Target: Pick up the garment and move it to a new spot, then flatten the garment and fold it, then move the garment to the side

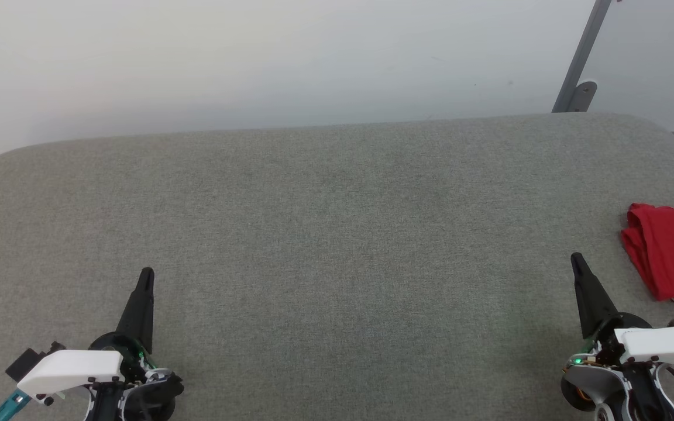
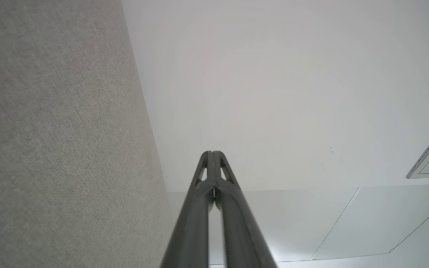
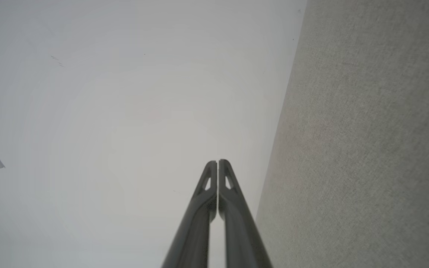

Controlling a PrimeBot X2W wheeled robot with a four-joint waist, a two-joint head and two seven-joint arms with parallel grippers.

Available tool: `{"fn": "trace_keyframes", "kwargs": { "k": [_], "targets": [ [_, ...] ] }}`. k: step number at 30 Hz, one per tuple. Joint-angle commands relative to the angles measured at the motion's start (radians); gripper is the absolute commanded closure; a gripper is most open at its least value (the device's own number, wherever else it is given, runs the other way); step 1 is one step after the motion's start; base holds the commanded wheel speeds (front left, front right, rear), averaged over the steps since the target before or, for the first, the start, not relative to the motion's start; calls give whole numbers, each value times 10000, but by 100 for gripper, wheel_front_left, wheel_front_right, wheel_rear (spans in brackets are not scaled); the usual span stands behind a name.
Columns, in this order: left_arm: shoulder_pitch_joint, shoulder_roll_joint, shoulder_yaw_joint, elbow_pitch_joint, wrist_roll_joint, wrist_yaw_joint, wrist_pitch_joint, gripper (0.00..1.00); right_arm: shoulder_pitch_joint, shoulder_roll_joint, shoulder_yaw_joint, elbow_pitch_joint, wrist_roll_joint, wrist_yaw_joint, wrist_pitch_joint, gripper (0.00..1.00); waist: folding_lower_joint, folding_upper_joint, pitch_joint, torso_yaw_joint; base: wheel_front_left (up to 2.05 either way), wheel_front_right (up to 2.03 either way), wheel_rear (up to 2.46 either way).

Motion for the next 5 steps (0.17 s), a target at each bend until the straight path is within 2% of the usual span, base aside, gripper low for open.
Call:
{"fn": "trace_keyframes", "kwargs": {
  "k": [1, 5],
  "targets": [
    [-144, -19, 35, -2, 31, 18, 45, 100, -43, 14, -7, 5, 38, -2, 15, 100, 0, 0, 0, 0, 0, 0, 0],
    [-145, -27, 45, -3, 44, 18, 59, 100, -43, 14, -7, 3, 39, -2, 15, 100, 0, 0, 0, 0, 0, 0, 0]
  ]
}}
